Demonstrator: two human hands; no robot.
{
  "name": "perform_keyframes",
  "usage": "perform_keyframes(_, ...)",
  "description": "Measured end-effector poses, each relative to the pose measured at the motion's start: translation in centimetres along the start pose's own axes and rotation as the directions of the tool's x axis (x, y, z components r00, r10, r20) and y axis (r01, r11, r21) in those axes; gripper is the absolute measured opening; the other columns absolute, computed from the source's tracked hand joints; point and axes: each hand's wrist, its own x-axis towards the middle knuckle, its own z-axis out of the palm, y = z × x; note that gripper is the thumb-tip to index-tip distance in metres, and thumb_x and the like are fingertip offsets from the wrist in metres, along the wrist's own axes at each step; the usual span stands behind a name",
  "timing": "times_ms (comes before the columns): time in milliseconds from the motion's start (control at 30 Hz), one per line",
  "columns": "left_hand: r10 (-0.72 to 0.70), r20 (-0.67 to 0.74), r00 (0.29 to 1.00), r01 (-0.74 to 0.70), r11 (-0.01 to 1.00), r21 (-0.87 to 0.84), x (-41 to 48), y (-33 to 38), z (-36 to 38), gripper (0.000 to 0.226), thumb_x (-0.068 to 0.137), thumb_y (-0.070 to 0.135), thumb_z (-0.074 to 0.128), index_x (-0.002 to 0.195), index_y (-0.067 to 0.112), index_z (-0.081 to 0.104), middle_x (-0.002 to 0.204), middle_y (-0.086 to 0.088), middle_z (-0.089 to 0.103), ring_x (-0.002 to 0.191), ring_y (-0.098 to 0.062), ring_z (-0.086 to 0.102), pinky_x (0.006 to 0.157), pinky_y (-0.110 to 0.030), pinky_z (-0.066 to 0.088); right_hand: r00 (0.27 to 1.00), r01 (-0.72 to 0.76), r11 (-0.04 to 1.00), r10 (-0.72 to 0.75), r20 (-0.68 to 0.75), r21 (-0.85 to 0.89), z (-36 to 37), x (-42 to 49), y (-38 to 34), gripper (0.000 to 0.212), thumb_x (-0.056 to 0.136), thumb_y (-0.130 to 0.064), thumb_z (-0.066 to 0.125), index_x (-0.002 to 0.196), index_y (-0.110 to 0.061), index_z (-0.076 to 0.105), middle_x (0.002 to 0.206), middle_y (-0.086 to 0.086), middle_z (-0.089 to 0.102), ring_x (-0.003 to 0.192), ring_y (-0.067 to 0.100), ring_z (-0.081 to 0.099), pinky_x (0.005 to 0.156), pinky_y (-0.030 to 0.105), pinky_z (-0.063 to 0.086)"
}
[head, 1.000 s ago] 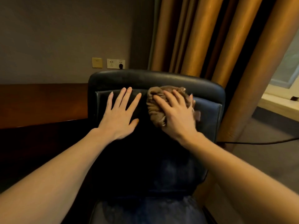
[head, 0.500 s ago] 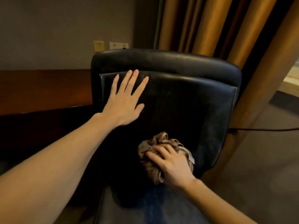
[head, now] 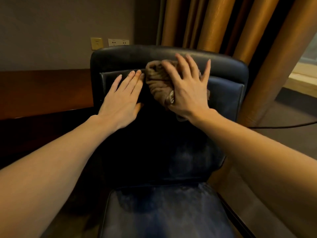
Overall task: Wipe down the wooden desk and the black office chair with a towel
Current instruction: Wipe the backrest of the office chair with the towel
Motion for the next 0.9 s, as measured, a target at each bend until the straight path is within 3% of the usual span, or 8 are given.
perform_keyframes(67, 0.000, -0.016, 1.000, 0.000, 1.000, -0.021, -0.1, -0.3, 0.4, 0.072, 0.104, 0.036, 0.045, 0.162, 0.008, 0.013, 0.172, -0.009, 0.006, 0.159, -0.022, 0.001, 0.128, -0.041, -0.001, 0.998, -0.055, 0.997, 0.054, 0.030, 0.046, 2.3, -0.9, -1.1, 0.089, 0.085, -0.068, 0.050, 0.162, -0.033, 0.023, 0.167, 0.015, 0.023, 0.156, 0.041, 0.008, 0.120, 0.071, 0.003)
perform_keyframes(167, -0.020, -0.029, 0.999, 0.019, 0.999, -0.048, -0.2, -0.3, 1.1, 0.075, 0.100, 0.026, 0.047, 0.163, 0.011, 0.009, 0.172, -0.006, 0.004, 0.159, -0.020, -0.002, 0.128, -0.041, -0.003, 0.992, -0.091, 0.975, 0.105, -0.062, 0.201, 5.0, -3.7, -3.2, 0.077, 0.087, -0.056, 0.058, 0.156, -0.025, 0.042, 0.157, 0.018, 0.041, 0.148, 0.045, 0.027, 0.121, 0.064, 0.017)
perform_keyframes(300, -0.030, -0.054, 0.998, 0.025, 0.995, -0.092, -0.4, -0.2, 1.2, 0.071, 0.103, 0.023, 0.042, 0.164, 0.012, 0.007, 0.172, -0.005, 0.003, 0.159, -0.020, -0.002, 0.127, -0.041, -0.005, 0.995, 0.005, 0.974, 0.017, -0.095, 0.228, 8.1, -10.3, -5.5, 0.063, 0.087, -0.039, 0.070, 0.144, -0.018, 0.058, 0.142, 0.020, 0.056, 0.135, 0.048, 0.044, 0.116, 0.062, 0.027)
perform_keyframes(400, -0.028, -0.005, 1.000, 0.026, 0.986, -0.164, -0.3, -0.7, 0.4, 0.067, 0.108, 0.034, 0.036, 0.165, 0.016, 0.004, 0.172, -0.001, -0.002, 0.158, -0.015, -0.008, 0.125, -0.035, -0.011, 0.996, 0.093, 0.974, -0.093, -0.013, 0.204, 8.9, -14.4, -5.8, 0.056, 0.086, -0.030, 0.072, 0.140, -0.016, 0.061, 0.133, 0.019, 0.059, 0.126, 0.050, 0.049, 0.112, 0.063, 0.031)
perform_keyframes(533, -0.047, 0.055, 0.997, 0.057, 0.979, -0.196, 0.0, -0.1, -0.6, 0.071, 0.107, 0.047, 0.031, 0.164, 0.019, 0.000, 0.172, 0.002, -0.007, 0.157, -0.013, -0.013, 0.124, -0.034, -0.013, 0.966, 0.180, 0.974, -0.202, 0.163, 0.139, 6.8, -15.4, -4.9, 0.057, 0.083, -0.033, 0.071, 0.137, -0.020, 0.058, 0.127, 0.013, 0.060, 0.115, 0.045, 0.053, 0.098, 0.056, 0.043)
perform_keyframes(600, -0.075, 0.086, 0.994, 0.090, 0.977, -0.194, -0.1, 0.6, -1.4, 0.072, 0.107, 0.048, 0.031, 0.164, 0.018, -0.001, 0.172, 0.001, -0.009, 0.157, -0.014, -0.013, 0.124, -0.036, -0.012, 0.960, 0.204, 0.973, -0.221, 0.172, 0.107, 4.9, -15.1, -4.1, 0.054, 0.084, -0.033, 0.067, 0.135, -0.021, 0.058, 0.124, 0.011, 0.061, 0.109, 0.041, 0.054, 0.088, 0.050, 0.045)
perform_keyframes(767, -0.105, 0.149, 0.983, 0.125, 0.983, -0.134, -1.6, 2.9, -2.5, 0.075, 0.106, 0.039, 0.044, 0.164, 0.014, 0.005, 0.172, -0.009, -0.005, 0.158, -0.023, -0.007, 0.128, -0.044, -0.002, 1.000, 0.006, 0.998, -0.005, -0.014, 0.066, -0.9, -11.9, -0.5, 0.046, 0.084, -0.025, 0.063, 0.129, -0.016, 0.061, 0.121, 0.017, 0.063, 0.107, 0.043, 0.055, 0.080, 0.049, 0.048)
perform_keyframes(900, -0.080, -0.016, 0.997, 0.079, 0.992, -0.096, -3.2, 5.7, -1.1, 0.073, 0.098, 0.035, 0.054, 0.160, 0.008, 0.027, 0.168, -0.016, 0.020, 0.156, -0.029, 0.017, 0.128, -0.046, 0.008, 0.991, -0.044, 0.999, 0.044, -0.128, 0.009, -4.2, -7.9, 2.7, 0.049, 0.087, -0.027, 0.065, 0.134, -0.017, 0.057, 0.137, 0.020, 0.054, 0.124, 0.044, 0.046, 0.093, 0.053, 0.043)
